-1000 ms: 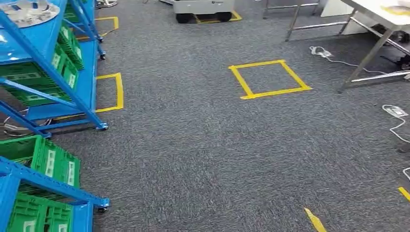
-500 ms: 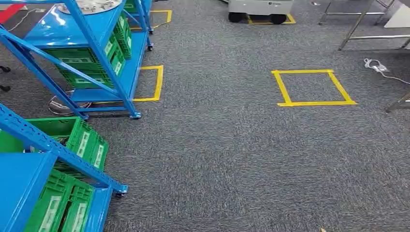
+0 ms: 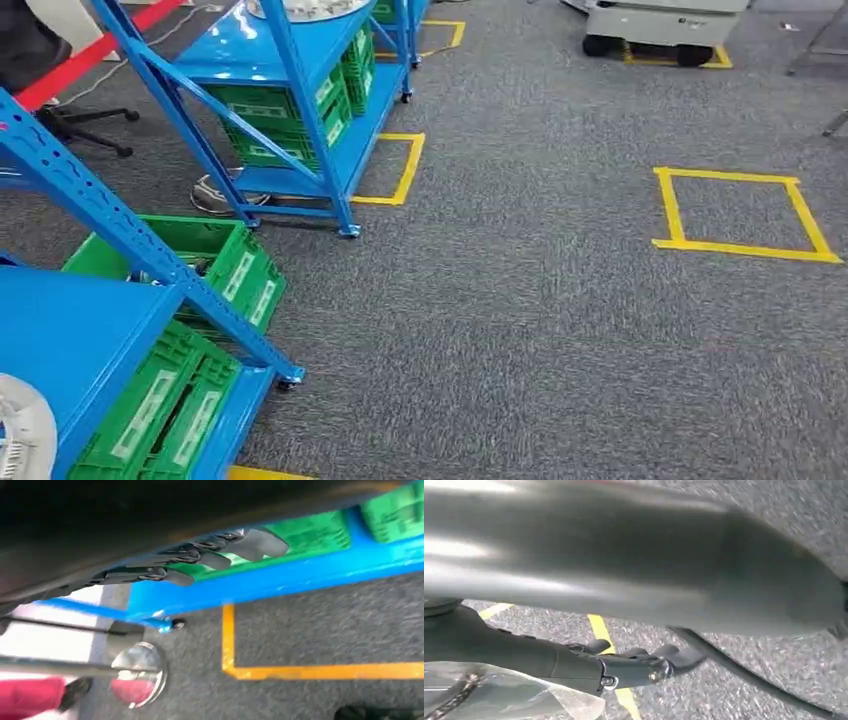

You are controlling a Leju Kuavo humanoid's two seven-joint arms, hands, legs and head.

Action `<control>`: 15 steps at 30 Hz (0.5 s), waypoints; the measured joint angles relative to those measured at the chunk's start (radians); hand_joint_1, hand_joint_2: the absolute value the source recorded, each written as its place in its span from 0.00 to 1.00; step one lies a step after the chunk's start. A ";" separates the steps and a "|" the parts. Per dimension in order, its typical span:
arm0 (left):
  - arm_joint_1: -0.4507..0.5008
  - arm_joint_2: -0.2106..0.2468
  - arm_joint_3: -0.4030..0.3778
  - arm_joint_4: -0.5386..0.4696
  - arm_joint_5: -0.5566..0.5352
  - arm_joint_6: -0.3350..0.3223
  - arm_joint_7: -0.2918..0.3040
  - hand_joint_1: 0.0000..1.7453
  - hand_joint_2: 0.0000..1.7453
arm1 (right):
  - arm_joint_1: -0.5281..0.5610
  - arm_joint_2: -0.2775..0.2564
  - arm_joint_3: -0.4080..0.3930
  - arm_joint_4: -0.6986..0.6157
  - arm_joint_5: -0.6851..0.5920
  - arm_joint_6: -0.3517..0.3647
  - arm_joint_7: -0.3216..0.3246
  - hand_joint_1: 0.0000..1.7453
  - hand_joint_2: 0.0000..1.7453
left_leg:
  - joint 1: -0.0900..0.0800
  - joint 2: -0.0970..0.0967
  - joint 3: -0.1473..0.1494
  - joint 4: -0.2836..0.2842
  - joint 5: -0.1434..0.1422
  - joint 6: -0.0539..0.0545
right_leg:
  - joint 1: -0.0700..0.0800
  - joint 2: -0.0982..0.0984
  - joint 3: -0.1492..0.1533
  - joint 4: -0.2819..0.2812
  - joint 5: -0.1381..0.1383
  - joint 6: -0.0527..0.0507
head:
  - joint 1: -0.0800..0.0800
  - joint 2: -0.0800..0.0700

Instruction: Take the parts from the cabinet and place them on the table.

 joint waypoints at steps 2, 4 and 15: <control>0.007 0.000 -0.006 -0.005 0.002 0.003 0.000 0.00 0.00 | 0.001 -0.001 0.000 0.000 0.005 0.001 -0.004 0.00 0.00 | -0.004 0.084 -0.013 0.038 -0.029 -0.006 | 0.000 -0.030 0.005 -0.009 0.005 -0.014 | -0.006 0.000; 0.003 0.001 -0.009 -0.011 0.005 0.009 0.000 0.00 0.00 | 0.011 -0.002 0.000 0.000 0.009 0.003 -0.005 0.00 0.00 | -0.002 0.127 -0.083 0.184 -0.111 -0.011 | 0.007 -0.068 0.003 -0.009 0.001 -0.021 | -0.009 0.000; 0.006 0.001 -0.014 -0.011 0.006 0.014 0.001 0.00 0.00 | 0.003 -0.005 0.001 0.000 0.012 0.005 -0.009 0.00 0.00 | -0.030 0.193 0.002 0.013 -0.013 0.033 | 0.024 -0.211 0.038 -0.018 -0.024 -0.006 | -0.009 0.000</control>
